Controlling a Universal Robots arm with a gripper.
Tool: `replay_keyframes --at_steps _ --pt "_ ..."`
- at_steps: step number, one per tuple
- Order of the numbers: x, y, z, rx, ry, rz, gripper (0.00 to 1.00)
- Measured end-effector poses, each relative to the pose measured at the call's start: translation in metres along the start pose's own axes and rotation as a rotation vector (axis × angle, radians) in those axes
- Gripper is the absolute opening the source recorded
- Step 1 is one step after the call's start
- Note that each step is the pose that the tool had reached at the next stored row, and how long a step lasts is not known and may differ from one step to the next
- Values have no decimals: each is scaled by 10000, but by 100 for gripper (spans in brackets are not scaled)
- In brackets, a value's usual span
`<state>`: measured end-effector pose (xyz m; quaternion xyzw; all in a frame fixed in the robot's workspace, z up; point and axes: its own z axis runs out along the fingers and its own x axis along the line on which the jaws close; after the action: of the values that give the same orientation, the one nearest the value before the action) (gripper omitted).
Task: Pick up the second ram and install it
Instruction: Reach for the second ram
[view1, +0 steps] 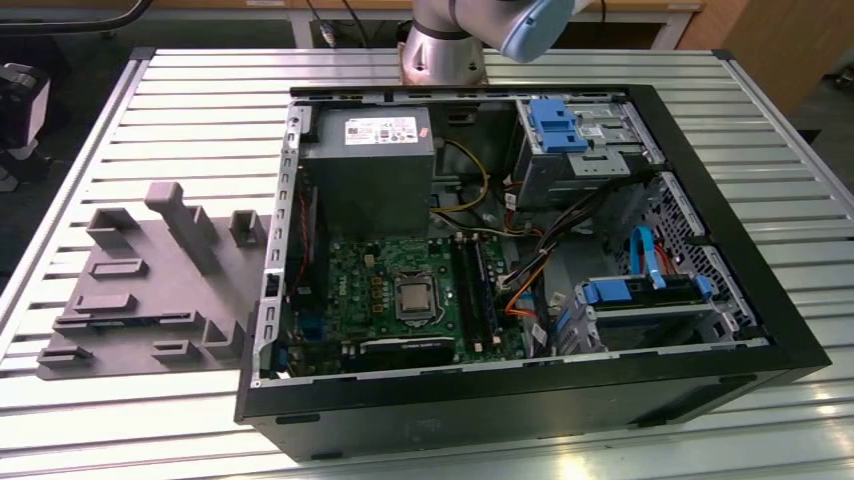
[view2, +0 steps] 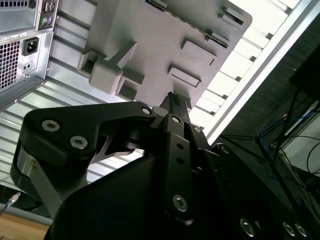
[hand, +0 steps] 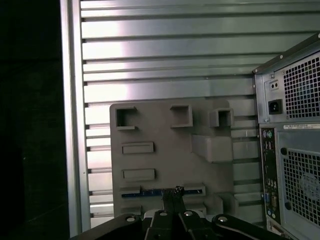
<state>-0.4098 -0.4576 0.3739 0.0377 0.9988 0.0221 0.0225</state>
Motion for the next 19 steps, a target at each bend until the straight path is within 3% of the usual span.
replay_keyframes --at_steps 19 --pt "22 -74 17 0 1 -1 11"
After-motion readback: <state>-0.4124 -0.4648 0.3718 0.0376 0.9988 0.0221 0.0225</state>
